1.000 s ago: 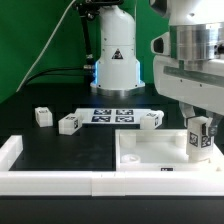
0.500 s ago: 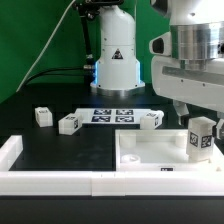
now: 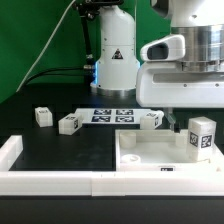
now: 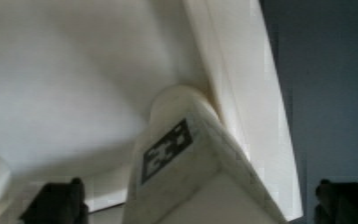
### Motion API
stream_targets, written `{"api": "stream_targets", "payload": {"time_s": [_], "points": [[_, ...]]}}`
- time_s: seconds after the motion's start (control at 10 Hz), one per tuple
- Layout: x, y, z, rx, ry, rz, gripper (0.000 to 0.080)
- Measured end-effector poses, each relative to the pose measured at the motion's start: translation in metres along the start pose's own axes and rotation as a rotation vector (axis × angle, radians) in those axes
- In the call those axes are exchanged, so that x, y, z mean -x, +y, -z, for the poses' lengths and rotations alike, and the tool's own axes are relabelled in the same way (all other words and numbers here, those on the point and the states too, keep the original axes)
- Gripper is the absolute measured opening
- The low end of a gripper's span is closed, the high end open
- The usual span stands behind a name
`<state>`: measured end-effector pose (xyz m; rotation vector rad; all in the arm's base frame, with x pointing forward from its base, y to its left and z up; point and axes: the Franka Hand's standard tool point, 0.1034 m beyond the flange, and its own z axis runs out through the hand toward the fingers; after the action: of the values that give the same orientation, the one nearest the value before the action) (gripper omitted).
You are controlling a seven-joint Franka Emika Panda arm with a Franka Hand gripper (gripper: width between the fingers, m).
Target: Assemble one leg
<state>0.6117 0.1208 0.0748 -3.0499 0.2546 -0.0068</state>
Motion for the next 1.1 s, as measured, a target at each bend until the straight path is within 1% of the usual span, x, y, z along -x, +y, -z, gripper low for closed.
{"api": "stream_targets", "payload": {"time_s": [0.2,0.3,0.4,0.5,0.6,0.7,1.0,1.1], "points": [[-0.0001,-0.0015,0.0001,0.013,0.003,0.211,0.0648],[-0.0004,-0.0005,0.0002,0.014,0.002,0.286,0.0648],[-0.0007,0.0009,0.0,0.016,0.002,0.388,0.0521],[-0.0006,0.0009,0.0,0.016,0.002,0.396,0.0521],[-0.0006,0.001,-0.0001,0.016,0.002,0.396,0.0382],[-0.0007,0.001,-0.0001,0.016,0.002,0.396,0.0288],[-0.0008,0.0021,-0.0002,0.012,0.002,0.336,0.0289],[-0.0025,0.0065,0.0002,0.003,0.003,0.249,0.0289]]}}
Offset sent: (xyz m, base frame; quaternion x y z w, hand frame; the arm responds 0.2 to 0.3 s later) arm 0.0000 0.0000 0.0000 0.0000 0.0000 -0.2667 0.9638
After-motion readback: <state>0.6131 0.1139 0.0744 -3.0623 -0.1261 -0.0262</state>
